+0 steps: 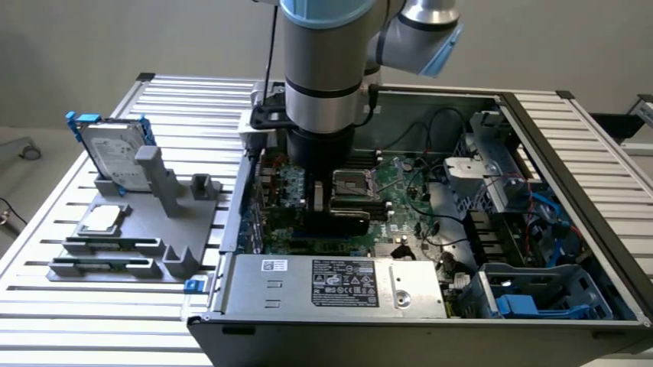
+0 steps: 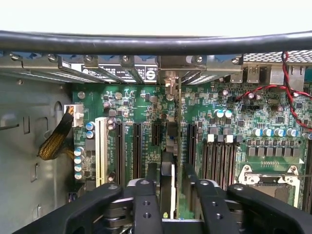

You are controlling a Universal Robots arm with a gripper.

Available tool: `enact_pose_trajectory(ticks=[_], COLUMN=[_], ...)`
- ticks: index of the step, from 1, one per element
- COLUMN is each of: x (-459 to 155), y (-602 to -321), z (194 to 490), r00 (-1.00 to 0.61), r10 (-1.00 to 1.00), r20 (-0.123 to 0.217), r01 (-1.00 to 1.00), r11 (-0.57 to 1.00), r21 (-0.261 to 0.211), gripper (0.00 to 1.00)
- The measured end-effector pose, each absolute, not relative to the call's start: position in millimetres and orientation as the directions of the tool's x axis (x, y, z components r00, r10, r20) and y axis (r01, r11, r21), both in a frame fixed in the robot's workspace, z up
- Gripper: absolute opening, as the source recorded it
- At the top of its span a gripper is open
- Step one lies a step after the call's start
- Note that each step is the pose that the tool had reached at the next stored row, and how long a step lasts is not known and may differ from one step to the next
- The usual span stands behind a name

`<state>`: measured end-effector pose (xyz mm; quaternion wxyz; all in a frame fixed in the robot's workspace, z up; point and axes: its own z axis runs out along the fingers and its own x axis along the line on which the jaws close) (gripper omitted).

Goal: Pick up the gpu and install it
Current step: 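Insert the gpu into the slot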

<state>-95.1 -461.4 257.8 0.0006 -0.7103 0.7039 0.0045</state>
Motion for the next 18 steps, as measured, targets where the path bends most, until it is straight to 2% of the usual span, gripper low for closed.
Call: enact_pose_trajectory(ticks=[1, 2, 11, 12, 14, 17, 18], x=[-95, -95, -95, -95, -95, -95, -95], y=[-461, -461, -461, -461, -461, -461, -461], z=[259, 260, 293, 297, 302, 303, 303], r00=[0.009, 0.009, 0.009, 0.009, 0.009, 0.009, 0.009], r10=[-1.0, -1.0, -1.0, -1.0, -1.0, -1.0, -1.0], r20=[-0.007, -0.007, -0.007, -0.007, -0.007, -0.007, -0.007], r01=[-1.0, -1.0, -1.0, -1.0, -1.0, -1.0, -1.0], r11=[-0.009, -0.009, -0.009, -0.009, -0.009, -0.009, -0.009], r21=[0.005, 0.005, 0.006, 0.006, 0.006, 0.005, 0.005], gripper=[0.4, 0.46, 0.46, 0.44, 0.31, 0.26, 0.2])
